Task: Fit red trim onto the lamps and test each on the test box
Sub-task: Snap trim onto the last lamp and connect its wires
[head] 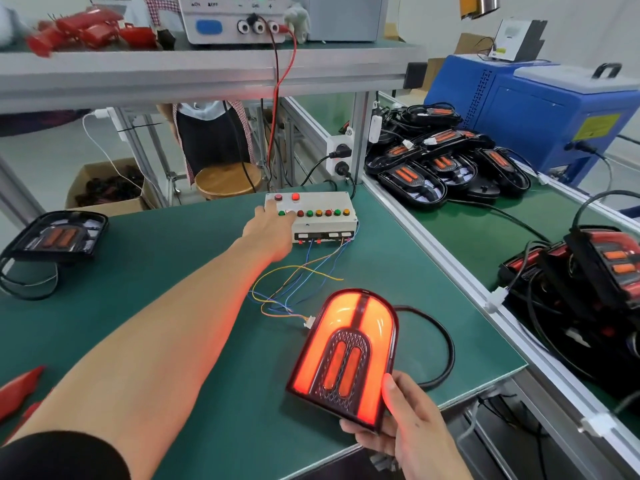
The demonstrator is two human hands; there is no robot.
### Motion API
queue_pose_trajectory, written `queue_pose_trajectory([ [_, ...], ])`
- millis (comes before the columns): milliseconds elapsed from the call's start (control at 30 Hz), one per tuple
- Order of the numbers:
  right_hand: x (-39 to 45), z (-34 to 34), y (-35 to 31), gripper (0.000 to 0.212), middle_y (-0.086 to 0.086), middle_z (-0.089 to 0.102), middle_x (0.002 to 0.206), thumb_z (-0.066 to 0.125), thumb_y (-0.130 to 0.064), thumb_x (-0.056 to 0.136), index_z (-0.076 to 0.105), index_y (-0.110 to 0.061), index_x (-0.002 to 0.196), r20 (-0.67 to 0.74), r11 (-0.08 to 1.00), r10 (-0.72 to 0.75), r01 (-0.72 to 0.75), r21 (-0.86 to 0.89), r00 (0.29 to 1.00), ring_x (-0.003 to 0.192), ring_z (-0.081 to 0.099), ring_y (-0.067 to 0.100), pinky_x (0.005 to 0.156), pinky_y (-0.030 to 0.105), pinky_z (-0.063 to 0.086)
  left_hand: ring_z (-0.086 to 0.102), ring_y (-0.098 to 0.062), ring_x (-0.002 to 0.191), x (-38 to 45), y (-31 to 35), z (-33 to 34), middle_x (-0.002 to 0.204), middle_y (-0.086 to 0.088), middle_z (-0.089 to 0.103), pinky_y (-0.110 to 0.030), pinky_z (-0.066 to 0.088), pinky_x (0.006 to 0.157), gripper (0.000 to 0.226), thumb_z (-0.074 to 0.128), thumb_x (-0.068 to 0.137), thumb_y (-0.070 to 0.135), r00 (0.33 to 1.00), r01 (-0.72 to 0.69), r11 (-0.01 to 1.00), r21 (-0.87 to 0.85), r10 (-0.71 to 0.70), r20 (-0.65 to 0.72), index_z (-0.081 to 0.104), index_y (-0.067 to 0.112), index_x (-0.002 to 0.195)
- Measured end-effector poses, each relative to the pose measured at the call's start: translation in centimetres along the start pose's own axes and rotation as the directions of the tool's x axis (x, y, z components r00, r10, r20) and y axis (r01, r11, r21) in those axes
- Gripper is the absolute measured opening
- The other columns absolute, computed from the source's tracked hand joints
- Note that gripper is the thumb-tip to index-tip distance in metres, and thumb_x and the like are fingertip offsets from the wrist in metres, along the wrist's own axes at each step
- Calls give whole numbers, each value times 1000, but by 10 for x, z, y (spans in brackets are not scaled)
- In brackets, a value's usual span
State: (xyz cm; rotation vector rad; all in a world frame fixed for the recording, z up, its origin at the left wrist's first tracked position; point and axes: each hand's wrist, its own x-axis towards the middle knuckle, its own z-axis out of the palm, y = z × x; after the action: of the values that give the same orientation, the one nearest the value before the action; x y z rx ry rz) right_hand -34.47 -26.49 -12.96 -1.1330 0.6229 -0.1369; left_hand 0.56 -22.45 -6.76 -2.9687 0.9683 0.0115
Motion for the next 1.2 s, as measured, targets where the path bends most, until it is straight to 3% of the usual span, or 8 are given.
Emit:
queue_pose_trajectory([
  [233, -4, 3, 0, 52, 23, 77, 98, 56, -44, 83, 57, -5, 117, -32, 1000, -21, 21, -4, 999, 84, 76, 43, 62, 34, 64, 30, -40, 138, 1, -3, 4, 154, -22, 22, -52, 46, 99, 71, 53, 92, 7, 1000, -5, 1000, -11, 6, 22, 32, 27, 157],
  [467, -5, 2, -1, 52, 22, 77, 99, 56, -45, 83, 56, -5, 117, -11, 1000, 7, -7, -13, 1000, 85, 76, 42, 60, 32, 62, 36, -39, 133, -3, 4, 1, 155, -21, 22, -48, 49, 93, 68, 58, 90, 10, 1000, 22, 999, -46, -21, 22, 36, 24, 153],
  [567, -5, 0, -1, 54, 20, 77, 102, 56, -48, 84, 57, -7, 119, 10, 999, 16, -16, -31, 1000, 89, 76, 41, 64, 32, 63, 41, -38, 125, -8, 15, 5, 148, -19, 25, -45, 47, 84, 66, 60, 87, 7, 997, 10, 996, -90, -17, -78, 41, 23, 148],
  [633, -5, -1, -2, 53, 18, 78, 103, 55, -49, 85, 58, -10, 120, 22, 999, 21, -20, -40, 1000, 91, 76, 39, 66, 31, 62, 41, -37, 123, -8, 24, 8, 140, -18, 33, -47, 46, 95, 66, 59, 87, 8, 990, -57, 997, -61, 48, -133, 40, 24, 149],
  [700, -5, -1, -2, 52, 18, 78, 104, 55, -49, 85, 58, -10, 121, 25, 999, 23, -22, -39, 999, 92, 76, 39, 66, 31, 62, 42, -35, 122, -6, 34, 9, 137, -17, 38, -48, 44, 98, 67, 56, 92, 13, 988, -106, 994, -40, 101, -113, 34, 26, 154],
  [800, -5, -2, -2, 54, 20, 77, 105, 58, -49, 84, 58, -9, 120, 25, 999, 37, -37, -28, 999, 92, 76, 41, 66, 32, 62, 42, -35, 123, -1, 46, 7, 139, -15, 38, -44, 44, 90, 68, 53, 97, 19, 989, -139, 988, -66, 135, -59, 26, 30, 159],
  [967, -4, -3, -1, 55, 21, 76, 106, 60, -49, 83, 57, -9, 121, 34, 998, 56, -55, -6, 998, 93, 75, 43, 67, 33, 62, 38, -38, 130, 8, 56, 6, 146, -17, 30, -48, 43, 100, 68, 49, 100, 29, 987, -157, 986, -54, 158, 8, 18, 33, 161],
  [1200, -4, -3, -2, 54, 22, 77, 104, 60, -47, 82, 57, -9, 121, 32, 998, 56, -56, 12, 998, 91, 75, 44, 64, 34, 62, 30, -38, 137, 13, 61, -1, 153, -16, 22, -49, 43, 98, 73, 47, 98, 19, 989, -112, 991, -72, 118, 86, 15, 41, 160],
])
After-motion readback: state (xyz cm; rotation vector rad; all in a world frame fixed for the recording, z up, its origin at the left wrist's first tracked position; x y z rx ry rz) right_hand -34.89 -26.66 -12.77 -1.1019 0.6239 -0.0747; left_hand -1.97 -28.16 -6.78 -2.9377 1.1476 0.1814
